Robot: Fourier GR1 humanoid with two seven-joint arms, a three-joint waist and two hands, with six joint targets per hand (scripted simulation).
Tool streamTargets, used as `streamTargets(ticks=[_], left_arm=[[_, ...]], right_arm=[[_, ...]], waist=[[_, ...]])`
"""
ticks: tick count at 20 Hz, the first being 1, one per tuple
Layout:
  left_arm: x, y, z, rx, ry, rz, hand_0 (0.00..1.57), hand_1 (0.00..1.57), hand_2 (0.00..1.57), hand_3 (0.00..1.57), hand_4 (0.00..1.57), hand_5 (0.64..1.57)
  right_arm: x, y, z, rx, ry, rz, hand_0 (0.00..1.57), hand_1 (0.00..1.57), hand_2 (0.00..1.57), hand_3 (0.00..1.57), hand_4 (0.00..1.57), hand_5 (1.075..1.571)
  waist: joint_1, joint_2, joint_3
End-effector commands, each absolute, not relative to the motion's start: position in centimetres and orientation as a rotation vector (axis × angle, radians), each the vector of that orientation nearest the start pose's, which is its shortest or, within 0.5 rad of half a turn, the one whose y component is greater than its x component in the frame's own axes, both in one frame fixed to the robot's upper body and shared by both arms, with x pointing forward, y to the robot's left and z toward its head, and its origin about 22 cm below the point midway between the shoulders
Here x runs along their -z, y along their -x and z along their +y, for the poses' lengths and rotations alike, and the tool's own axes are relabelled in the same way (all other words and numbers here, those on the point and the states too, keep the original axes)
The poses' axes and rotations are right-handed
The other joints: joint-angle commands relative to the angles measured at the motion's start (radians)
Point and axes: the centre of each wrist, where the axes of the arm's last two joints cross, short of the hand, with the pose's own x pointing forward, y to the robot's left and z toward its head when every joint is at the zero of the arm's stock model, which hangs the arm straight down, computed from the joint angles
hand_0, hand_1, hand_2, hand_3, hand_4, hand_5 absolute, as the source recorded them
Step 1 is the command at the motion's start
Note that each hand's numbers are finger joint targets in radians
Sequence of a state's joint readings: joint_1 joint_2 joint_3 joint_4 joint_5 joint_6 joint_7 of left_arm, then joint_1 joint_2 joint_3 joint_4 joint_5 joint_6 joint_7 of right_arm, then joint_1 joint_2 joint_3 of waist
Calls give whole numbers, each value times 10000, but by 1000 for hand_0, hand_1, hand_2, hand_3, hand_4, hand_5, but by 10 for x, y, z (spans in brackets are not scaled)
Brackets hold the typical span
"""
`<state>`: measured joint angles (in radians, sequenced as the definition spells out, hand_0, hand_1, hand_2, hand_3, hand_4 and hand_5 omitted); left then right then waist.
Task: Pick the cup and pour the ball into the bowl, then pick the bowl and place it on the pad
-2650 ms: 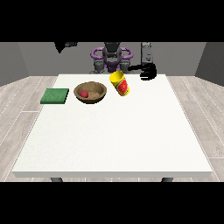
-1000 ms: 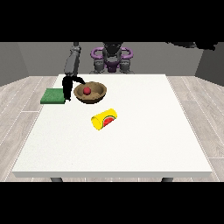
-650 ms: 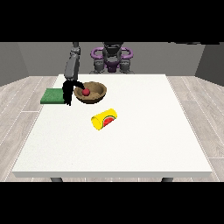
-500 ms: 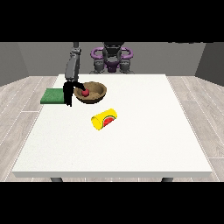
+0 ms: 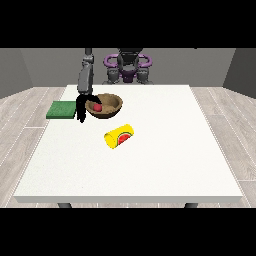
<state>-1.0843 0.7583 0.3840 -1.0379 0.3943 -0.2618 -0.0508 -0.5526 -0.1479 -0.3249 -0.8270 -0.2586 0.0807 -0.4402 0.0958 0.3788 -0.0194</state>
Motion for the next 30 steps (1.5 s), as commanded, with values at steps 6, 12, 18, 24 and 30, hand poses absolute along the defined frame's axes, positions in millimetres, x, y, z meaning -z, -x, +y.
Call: streamTargets(ticks=[6,12,18,24,30], left_arm=[[-393,-361,378,1419,64,-23888,0,0,0,0,0,1538],[-378,-356,410,977,48,-23631,0,0,0,0,0,1544],[-333,-368,433,221,-456,-22719,0,0,0,0,0,1546],[-288,-353,491,-865,-1384,-21384,0,0,0,0,0,1546],[-304,-333,512,-1004,-2071,-22380,0,0,0,0,0,1542]], right_arm=[[12,-381,-208,2913,-389,-16676,0,0,0,0,416,1570],[33,-357,-265,2279,1884,-15189,1571,1571,1571,1571,1166,1405],[0,-368,-266,419,3897,-14709,1571,1571,1571,1571,1167,1473],[-78,-395,-244,-887,3751,-13729,1571,1571,1571,1571,1261,1470],[-102,-404,-241,-776,3191,-14288,1571,1571,1571,1571,1300,1492]], waist=[[706,431,206],[686,157,176],[-30,-814,163],[-1203,-2031,152],[-1493,-984,187]])
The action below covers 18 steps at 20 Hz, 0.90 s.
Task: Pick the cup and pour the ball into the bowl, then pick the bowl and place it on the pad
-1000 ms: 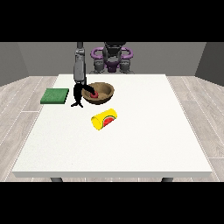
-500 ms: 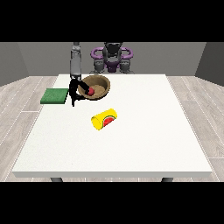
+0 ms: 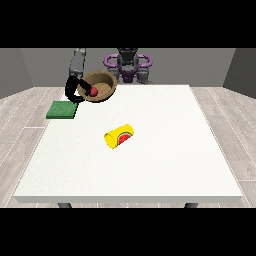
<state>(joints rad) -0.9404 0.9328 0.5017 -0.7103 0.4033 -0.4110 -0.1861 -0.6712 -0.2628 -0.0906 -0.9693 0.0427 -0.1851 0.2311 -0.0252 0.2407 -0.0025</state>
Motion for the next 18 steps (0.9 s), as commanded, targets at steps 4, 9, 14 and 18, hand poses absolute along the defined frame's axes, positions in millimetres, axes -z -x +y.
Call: streamTargets(ticks=[4,9,14,18], left_arm=[[-309,-341,495,-555,-1993,-22352,0,0,0,0,0,1537],[-322,-335,497,-775,-2281,-22717,0,0,0,0,0,1536],[-318,-335,489,-748,-2618,-22893,0,0,0,0,0,1533],[-336,-329,488,-388,-2408,-23428,0,0,0,0,0,1536]], right_arm=[[-99,-408,-274,-424,3266,-13902,1571,1571,1571,1571,1300,1492],[-95,-393,-339,-1406,4343,-14313,1571,1571,1571,1571,1302,1519],[-104,-379,-398,-976,4366,-15048,1571,1571,1571,1483,1309,1532],[-106,-382,-409,-38,3873,-15331,1571,1571,1571,1108,1296,1537]], waist=[[-58,321,30],[-326,659,36],[-301,888,43],[38,1566,40]])
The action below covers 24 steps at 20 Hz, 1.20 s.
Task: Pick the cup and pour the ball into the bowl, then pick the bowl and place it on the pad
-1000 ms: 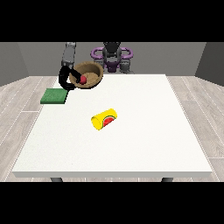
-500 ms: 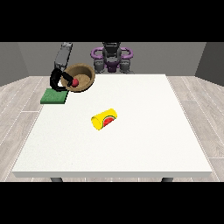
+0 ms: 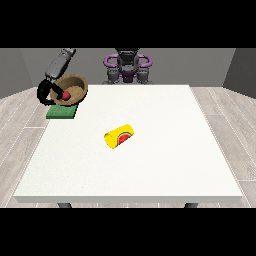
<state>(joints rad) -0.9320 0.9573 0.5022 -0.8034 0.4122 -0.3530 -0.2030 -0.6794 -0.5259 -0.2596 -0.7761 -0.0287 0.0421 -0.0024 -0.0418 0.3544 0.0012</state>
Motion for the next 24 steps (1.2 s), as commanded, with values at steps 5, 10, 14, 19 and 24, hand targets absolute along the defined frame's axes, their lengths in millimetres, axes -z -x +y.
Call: streamTargets(ticks=[5,10,14,19,24], left_arm=[[-357,-312,495,-261,-2556,-23986,0,0,0,0,158,1532],[-391,-304,471,-99,-2193,-24478,0,0,0,0,0,1538],[-397,-297,472,-266,-2095,-24536,0,0,0,0,0,1535],[-360,-323,463,-64,-2215,-23529,0,0,0,0,0,1534],[-369,-314,475,-259,-1896,-23880,0,0,0,0,0,1530]], right_arm=[[-118,-364,-456,53,4278,-15729,1571,1571,1571,701,1291,1551],[-119,-366,-464,141,4729,-16167,1571,1571,1571,208,1284,1554],[-121,-356,-481,-77,5126,-15984,1571,1571,1571,678,1248,1564],[-154,-370,-474,-330,4795,-15274,1571,1571,1571,903,1236,1568],[-145,-368,-474,-583,5343,-15338,1571,1571,1571,1290,1229,1571]], waist=[[465,923,5],[469,1345,15],[459,1138,8],[449,280,-8],[695,546,-1]])
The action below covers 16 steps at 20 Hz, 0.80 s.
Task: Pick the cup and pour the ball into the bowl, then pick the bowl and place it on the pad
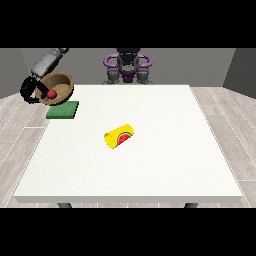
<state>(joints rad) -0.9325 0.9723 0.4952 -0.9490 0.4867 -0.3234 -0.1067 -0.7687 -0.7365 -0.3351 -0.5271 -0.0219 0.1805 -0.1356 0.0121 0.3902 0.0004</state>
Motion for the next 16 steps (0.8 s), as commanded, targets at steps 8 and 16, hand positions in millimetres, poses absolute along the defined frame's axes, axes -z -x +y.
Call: streamTargets(ticks=[8,16], left_arm=[[-348,-316,484,-382,-2346,-23462,0,0,0,0,0,1528],[-384,-295,479,-400,-2181,-24399,0,0,0,0,0,1516]], right_arm=[[-89,-366,-455,415,3846,-14610,1571,1571,1571,1256,1063,1569],[-121,-358,-489,2778,4754,-14722,740,740,690,1053,0,1538]], waist=[[-122,-54,4],[87,706,14]])
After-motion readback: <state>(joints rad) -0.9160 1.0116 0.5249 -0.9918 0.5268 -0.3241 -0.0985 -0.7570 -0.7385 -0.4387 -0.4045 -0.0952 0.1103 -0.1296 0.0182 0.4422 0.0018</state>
